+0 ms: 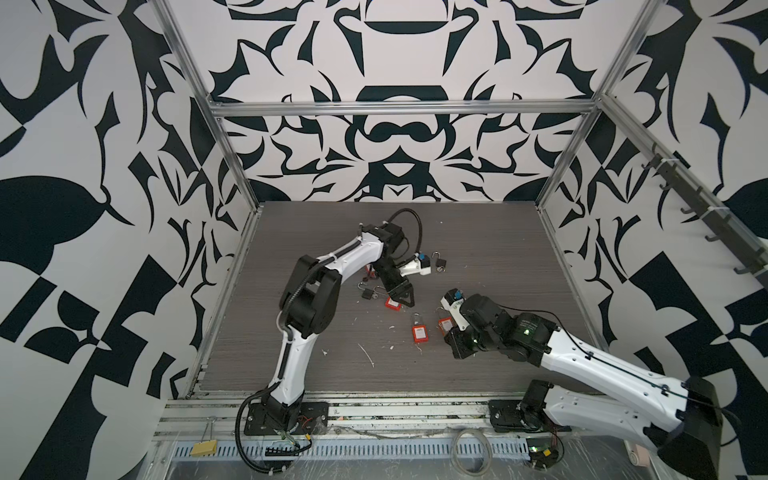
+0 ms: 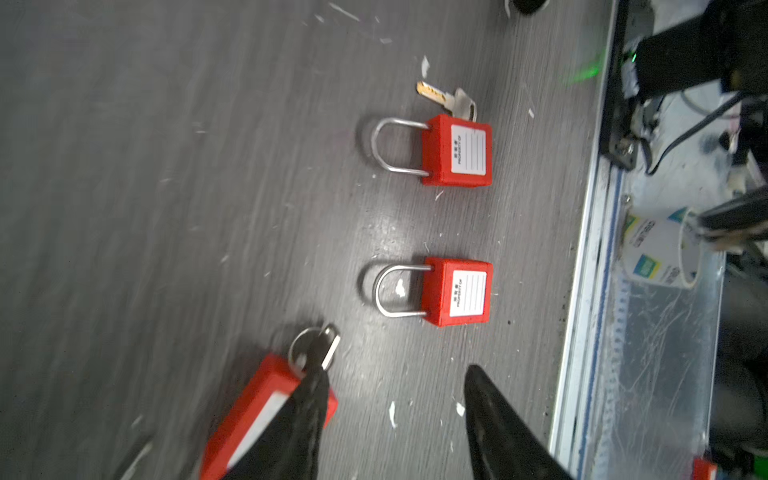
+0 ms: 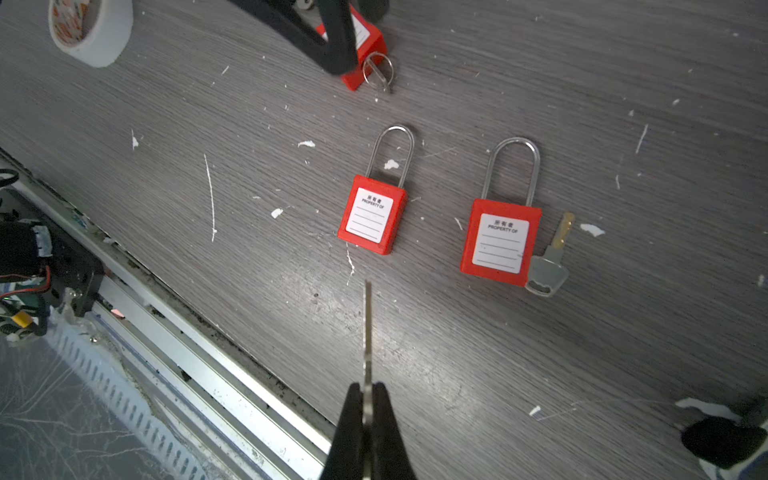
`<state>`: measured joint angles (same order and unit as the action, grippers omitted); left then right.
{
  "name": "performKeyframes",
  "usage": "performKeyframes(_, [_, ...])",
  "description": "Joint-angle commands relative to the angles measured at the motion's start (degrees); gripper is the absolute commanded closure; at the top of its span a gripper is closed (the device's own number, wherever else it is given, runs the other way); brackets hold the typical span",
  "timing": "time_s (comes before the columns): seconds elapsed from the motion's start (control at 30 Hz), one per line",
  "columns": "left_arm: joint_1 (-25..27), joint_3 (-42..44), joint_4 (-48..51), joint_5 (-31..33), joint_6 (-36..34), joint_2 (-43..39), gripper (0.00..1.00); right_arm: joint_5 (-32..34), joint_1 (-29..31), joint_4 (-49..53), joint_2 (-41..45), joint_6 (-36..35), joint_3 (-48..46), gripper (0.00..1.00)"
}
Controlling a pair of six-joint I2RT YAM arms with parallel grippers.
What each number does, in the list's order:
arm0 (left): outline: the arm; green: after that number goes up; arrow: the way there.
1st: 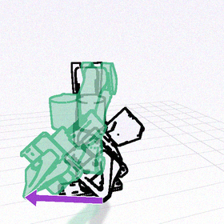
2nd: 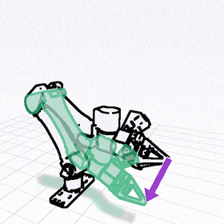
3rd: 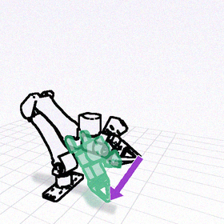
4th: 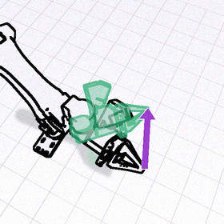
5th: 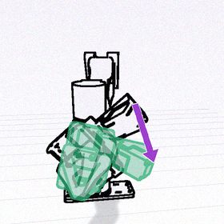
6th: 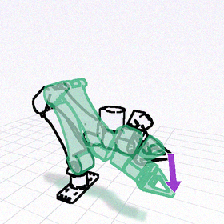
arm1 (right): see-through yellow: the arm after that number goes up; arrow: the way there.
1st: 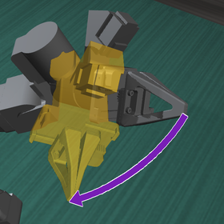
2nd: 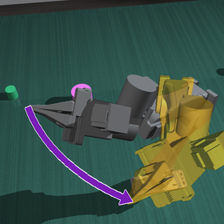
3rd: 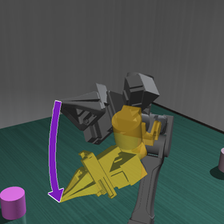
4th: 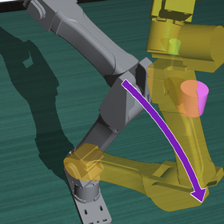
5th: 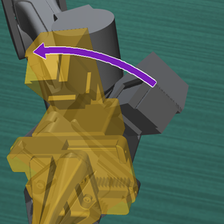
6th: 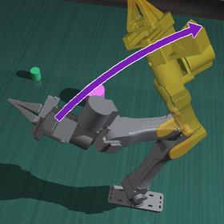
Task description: Lock with the key
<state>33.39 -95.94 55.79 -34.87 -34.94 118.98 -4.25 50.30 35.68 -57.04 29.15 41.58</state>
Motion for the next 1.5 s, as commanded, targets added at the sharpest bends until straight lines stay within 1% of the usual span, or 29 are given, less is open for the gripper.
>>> performKeyframes(0.0, [-3.36,8.04,-14.97,-6.15,6.19,-9.96,0.42,-0.03,0.29,-4.02,-1.42,2.32,-0.23,1.0])
performKeyframes(0.07, [-4.77,14.81,-23.25,-6.21,9.68,-15.74,0.42,-0.31,0.26,-6.02,-2.84,2.32,-0.61,1.0])
performKeyframes(0.17, [-5.27,22.63,-29.12,-2.15,12.99,-23.09,0.42,-0.45,0.18,-9.23,-6.11,1.71,-0.56,1.0])
performKeyframes(0.23, [-5.29,27.43,-32.36,0.81,17.66,-27.88,0.42,-1.3,-0.25,-10.57,-8.62,0.33,-0.24,1.0])
performKeyframes(0.3, [-5.26,31.96,-35.0,2.91,21.43,-32.79,0.42,-2.15,-2.04,-11.22,-11.16,0.0,-0.27,1.0])
performKeyframes(0.37, [-5.26,37.8,-39.18,4.39,23.75,-38.53,0.41,-4.36,-5.42,-12.28,-13.63,-0.05,-0.7,1.0])
performKeyframes(0.4, [-5.28,40.7,-42.01,5.18,25.11,-41.82,0.36,-4.92,-6.9,-12.38,-15.01,-0.12,-0.43,1.0])
performKeyframes(0.43, [-5.31,44.17,-44.97,6.18,26.5,-45.07,0.23,-5.15,-7.78,-12.0,-16.56,-1.2,0.26,1.0])
performKeyframes(0.47, [-5.28,46.78,-47.71,7.13,27.92,-48.41,0.02,-5.11,-8.17,-11.44,-17.74,-2.46,1.04,1.0])
performKeyframes(0.57, [-5.34,53.9,-54.12,7.46,28.91,-55.48,0.01,-5.4,-8.47,-10.23,-21.29,-5.24,3.64,1.0])
performKeyframes(0.63, [-5.27,57.84,-58.05,9.25,30.28,-59.26,0.01,-5.96,-8.77,-10.28,-23.28,-5.76,4.71,1.0])
performKeyframes(0.7, [-5.34,60.67,-60.84,10.99,31.54,-61.98,0.01,-6.21,-8.86,-10.31,-25.41,-5.93,5.5,1.0])
performKeyframes(0.83, [-5.28,65.41,-65.41,11.76,33.38,-65.68,0.01,-5.45,-8.95,-9.89,-29.03,-5.48,7.45,1.0])
performKeyframes(0.87, [-5.35,66.07,-65.88,11.91,33.16,-66.35,0.01,-5.29,-8.91,-9.86,-29.56,-5.34,7.64,1.0])
performKeyframes(0.97, [-5.33,66.4,-65.02,17.11,36.38,-67.03,0.01,-4.97,-8.91,-10.14,-30.83,-4.97,7.67,1.0])
performKeyframes(1.03, [-5.31,64.92,-62.27,16.23,35.7,-66.71,0.01,-4.8,-8.91,-10.34,-31.3,-4.89,7.7,0.99])
performKeyframes(1.1, [-5.34,63.74,-60.59,15.26,35.55,-65.97,0.01,-5.28,-8.91,-10.37,-31.54,-5.38,7.81,0.94])
performKeyframes(1.2, [-5.32,61.33,-57.11,15.99,35.87,-64.23,0.01,-5.26,-8.9,-9.39,-31.48,-6.24,8.77,0.8])
performKeyframes(1.23, [-5.3,60.54,-56.0,15.94,35.97,-63.63,0.01,-5.04,-8.91,-9.08,-31.12,-6.4,9.04,0.77])
performKeyframes(1.37, [-5.32,58.96,-54.65,13.93,36.01,-62.1,0.01,-5.12,-8.91,-8.23,-28.84,-7.79,9.84,0.72])
performKeyframes(1.47, [-5.33,58.62,-54.64,14.35,36.53,-61.92,0.01,-3.56,-8.86,-5.47,-27.39,-8.92,11.17,0.67])
